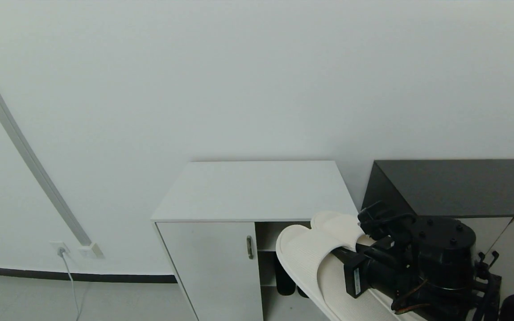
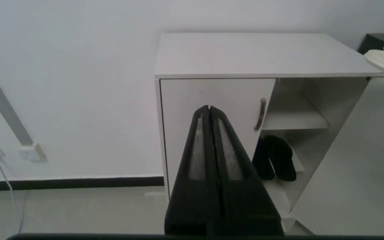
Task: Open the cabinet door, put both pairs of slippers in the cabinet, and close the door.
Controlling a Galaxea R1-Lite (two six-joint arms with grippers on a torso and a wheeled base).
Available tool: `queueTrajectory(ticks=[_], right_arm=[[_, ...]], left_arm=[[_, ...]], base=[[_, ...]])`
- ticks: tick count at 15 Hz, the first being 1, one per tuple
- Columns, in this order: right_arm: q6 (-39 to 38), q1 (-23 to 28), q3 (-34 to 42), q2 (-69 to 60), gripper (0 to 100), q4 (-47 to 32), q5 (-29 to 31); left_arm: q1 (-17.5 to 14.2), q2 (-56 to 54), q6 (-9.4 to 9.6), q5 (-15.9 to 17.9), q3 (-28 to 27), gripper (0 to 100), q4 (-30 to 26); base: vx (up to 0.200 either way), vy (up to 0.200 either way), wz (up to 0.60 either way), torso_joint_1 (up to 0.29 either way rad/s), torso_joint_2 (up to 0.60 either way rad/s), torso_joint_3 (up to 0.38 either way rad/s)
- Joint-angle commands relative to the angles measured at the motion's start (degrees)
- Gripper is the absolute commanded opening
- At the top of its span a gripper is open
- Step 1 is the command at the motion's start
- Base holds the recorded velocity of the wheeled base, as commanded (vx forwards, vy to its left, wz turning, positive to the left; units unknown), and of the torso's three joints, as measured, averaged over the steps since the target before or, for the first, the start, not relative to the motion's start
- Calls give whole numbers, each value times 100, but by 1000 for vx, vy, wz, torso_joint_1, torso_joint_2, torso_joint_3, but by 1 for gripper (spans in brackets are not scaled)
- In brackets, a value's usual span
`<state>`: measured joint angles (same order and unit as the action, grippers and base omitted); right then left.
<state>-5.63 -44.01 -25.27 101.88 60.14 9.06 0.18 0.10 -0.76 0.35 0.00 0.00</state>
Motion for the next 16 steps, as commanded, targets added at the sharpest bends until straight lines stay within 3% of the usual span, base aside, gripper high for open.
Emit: queueTrajectory(ticks=[1, 11, 16], right_arm=[[1, -11, 13, 8, 0, 7, 0], [36, -126, 84, 52, 0, 51, -9], [36, -143, 163, 96, 0, 235, -9]], left_arm=[[-1, -1, -4, 0, 0, 0, 0], [-1, -1, -4, 0, 0, 0, 0], [-1, -1, -4, 0, 0, 0, 0]], base=[[0, 0, 0, -61, 80, 80], [0, 0, 0, -19, 47, 24], [0, 0, 0, -138, 315, 166]])
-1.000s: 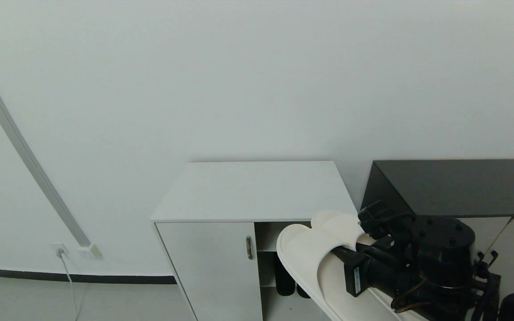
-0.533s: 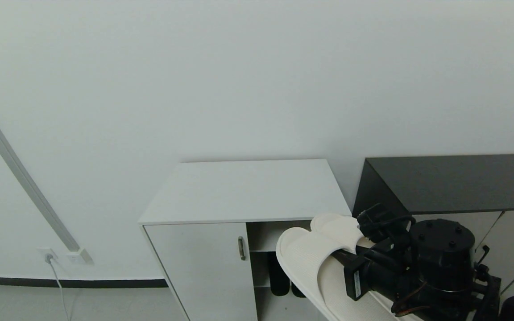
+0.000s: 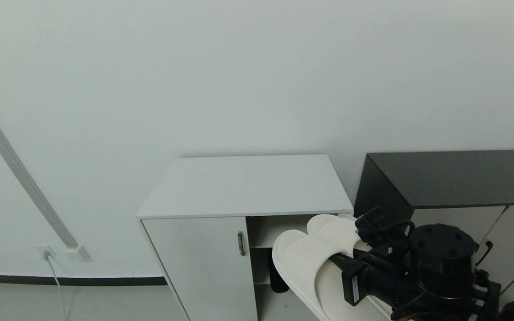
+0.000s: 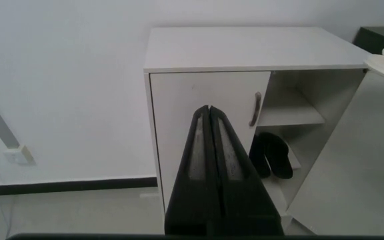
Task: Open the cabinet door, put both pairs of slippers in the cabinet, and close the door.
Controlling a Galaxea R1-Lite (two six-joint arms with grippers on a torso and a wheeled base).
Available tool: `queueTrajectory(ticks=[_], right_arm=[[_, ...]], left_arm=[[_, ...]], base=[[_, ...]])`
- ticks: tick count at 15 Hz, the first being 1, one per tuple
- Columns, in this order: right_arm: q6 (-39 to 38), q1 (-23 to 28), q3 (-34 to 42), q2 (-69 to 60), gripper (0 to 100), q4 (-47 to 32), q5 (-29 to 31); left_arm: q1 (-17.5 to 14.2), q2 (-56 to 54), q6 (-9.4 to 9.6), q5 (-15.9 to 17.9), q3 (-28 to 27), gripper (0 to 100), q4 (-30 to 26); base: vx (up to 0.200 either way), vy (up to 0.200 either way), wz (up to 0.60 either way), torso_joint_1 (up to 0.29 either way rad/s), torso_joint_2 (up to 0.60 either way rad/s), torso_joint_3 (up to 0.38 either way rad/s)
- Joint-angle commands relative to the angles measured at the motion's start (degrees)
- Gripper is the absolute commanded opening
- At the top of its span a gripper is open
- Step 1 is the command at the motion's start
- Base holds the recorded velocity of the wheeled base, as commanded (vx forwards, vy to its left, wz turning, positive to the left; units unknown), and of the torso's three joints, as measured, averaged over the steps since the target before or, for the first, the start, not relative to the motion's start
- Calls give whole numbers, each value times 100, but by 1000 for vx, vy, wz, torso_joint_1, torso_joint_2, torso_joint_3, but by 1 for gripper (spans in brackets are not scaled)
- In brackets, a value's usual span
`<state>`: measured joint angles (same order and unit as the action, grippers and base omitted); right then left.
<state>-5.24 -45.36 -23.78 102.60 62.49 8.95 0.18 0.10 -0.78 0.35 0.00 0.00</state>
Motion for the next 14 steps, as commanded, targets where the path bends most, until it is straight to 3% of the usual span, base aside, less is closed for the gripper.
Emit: queueTrajectory(ticks=[1, 9, 14], right_arm=[[6, -8, 23, 24, 0, 0, 2], [6, -87, 102, 68, 0, 44, -7], [50, -113, 172, 322, 0, 492, 10]], left_arm=[[-1, -1, -1, 0, 0, 0, 0], [-1, -1, -1, -9, 0, 0, 0], [-1, -1, -10, -9, 0, 0, 0]], base=[[0, 0, 0, -154, 349, 188], [0, 0, 0, -162, 372, 208], [0, 0, 0, -210, 496, 285]])
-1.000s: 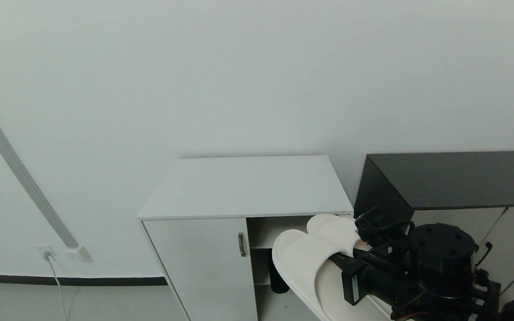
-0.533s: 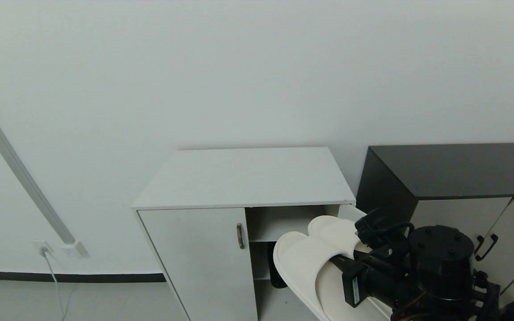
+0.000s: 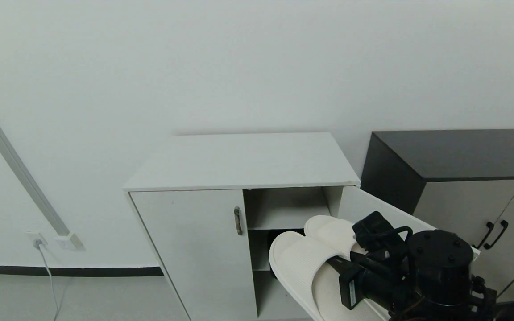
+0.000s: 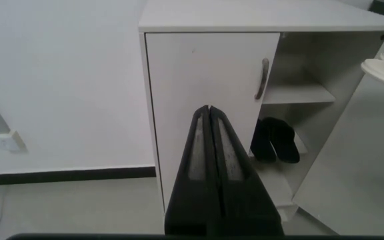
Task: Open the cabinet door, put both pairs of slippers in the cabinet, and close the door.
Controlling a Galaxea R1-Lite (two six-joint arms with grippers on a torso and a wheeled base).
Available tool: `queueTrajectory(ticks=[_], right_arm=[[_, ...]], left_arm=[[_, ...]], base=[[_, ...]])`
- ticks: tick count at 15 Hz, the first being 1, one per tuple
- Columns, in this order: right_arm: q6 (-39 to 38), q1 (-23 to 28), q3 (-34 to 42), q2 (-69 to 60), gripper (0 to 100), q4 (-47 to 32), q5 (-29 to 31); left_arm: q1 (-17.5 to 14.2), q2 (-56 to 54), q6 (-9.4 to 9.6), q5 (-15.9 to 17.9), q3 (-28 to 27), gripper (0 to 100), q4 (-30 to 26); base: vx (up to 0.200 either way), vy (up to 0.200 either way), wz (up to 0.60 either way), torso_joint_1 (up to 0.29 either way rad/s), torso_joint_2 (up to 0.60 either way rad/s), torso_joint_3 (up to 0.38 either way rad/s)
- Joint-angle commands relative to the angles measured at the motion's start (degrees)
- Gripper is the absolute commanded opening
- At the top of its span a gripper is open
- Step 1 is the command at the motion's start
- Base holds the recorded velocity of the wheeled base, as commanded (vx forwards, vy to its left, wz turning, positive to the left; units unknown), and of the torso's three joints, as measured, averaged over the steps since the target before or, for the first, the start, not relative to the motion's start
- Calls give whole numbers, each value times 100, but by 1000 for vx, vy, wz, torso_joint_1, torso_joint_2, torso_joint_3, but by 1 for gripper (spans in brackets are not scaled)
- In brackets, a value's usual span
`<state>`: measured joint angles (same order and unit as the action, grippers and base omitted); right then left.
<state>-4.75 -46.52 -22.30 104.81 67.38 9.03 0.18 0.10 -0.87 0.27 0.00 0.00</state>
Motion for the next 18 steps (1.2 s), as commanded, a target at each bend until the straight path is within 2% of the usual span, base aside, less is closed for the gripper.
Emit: queueTrajectory(ticks=[1, 11, 18], right_arm=[[36, 3, 50, 109, 0, 74, 2], [62, 29, 138, 118, 0, 294, 11], [62, 90, 191, 162, 0, 478, 2]], left_arm=[[-1, -1, -1, 0, 0, 0, 0], [-1, -1, -1, 0, 0, 0, 0], [-1, -1, -10, -53, 0, 0, 0]], base=[[0, 0, 0, -227, 559, 330], [0, 0, 0, -199, 523, 318], [0, 0, 0, -136, 469, 333]])
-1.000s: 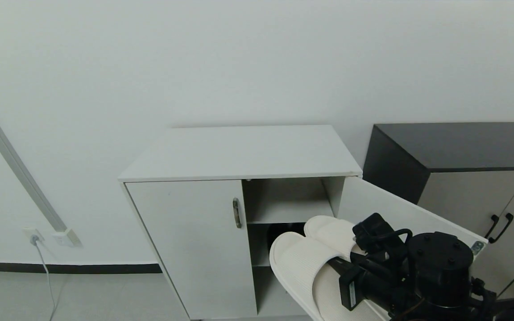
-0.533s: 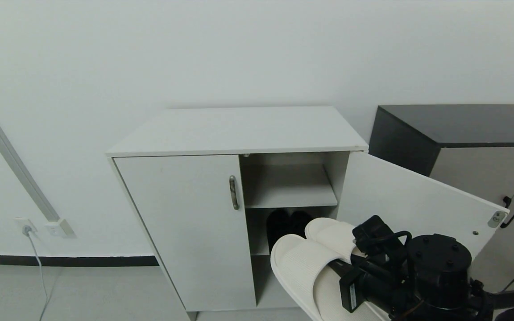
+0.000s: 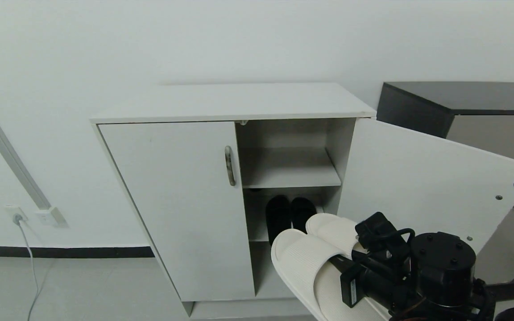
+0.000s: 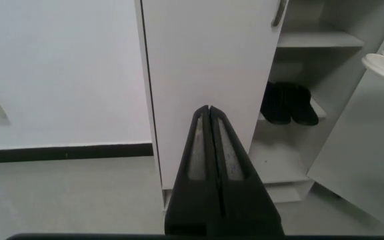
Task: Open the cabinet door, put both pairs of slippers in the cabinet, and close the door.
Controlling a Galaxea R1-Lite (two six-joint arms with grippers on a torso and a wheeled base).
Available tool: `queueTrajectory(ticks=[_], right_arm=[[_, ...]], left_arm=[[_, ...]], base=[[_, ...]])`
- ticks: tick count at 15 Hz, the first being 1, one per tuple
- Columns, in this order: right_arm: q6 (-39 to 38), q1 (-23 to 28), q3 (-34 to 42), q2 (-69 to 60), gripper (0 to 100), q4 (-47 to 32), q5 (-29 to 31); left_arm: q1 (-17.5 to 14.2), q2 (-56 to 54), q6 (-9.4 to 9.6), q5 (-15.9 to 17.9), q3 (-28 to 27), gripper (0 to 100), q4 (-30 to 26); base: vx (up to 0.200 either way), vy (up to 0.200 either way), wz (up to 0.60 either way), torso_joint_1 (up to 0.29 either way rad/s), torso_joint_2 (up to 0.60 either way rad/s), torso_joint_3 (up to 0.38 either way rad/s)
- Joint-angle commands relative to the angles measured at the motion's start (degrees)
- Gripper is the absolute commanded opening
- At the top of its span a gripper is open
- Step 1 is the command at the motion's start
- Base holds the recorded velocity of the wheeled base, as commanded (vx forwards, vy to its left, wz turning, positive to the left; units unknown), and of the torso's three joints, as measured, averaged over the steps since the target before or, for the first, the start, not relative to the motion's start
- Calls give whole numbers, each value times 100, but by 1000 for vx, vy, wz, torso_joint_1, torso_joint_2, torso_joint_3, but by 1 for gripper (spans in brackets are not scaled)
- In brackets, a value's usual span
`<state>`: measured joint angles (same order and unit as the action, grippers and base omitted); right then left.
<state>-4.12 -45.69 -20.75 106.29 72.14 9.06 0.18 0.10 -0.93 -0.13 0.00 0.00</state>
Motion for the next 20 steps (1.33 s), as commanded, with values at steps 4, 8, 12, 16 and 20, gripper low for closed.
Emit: queueTrajectory(ticks=[4, 8, 12, 16, 20], right_arm=[[-1, 25, 27, 32, 0, 1, -9], [-1, 8, 106, 129, 0, 45, -141], [-1, 16, 229, 393, 0, 555, -150], [78, 51, 440, 551, 0, 1100, -264], [-1, -195, -755, 577, 0, 335, 870]], left_arm=[[-1, -1, -4, -13, 0, 0, 0], [-1, -1, 5, -13, 0, 0, 0], [-1, -1, -4, -13, 0, 0, 0], [-1, -1, -4, -13, 0, 0, 0], [-1, -1, 14, -13, 0, 0, 0]], base=[[0, 0, 0, -83, 447, 364], [0, 0, 0, -13, 350, 306], [0, 0, 0, 0, 0, 0], [0, 0, 0, -6, 76, 68], [0, 0, 0, -1, 38, 22]])
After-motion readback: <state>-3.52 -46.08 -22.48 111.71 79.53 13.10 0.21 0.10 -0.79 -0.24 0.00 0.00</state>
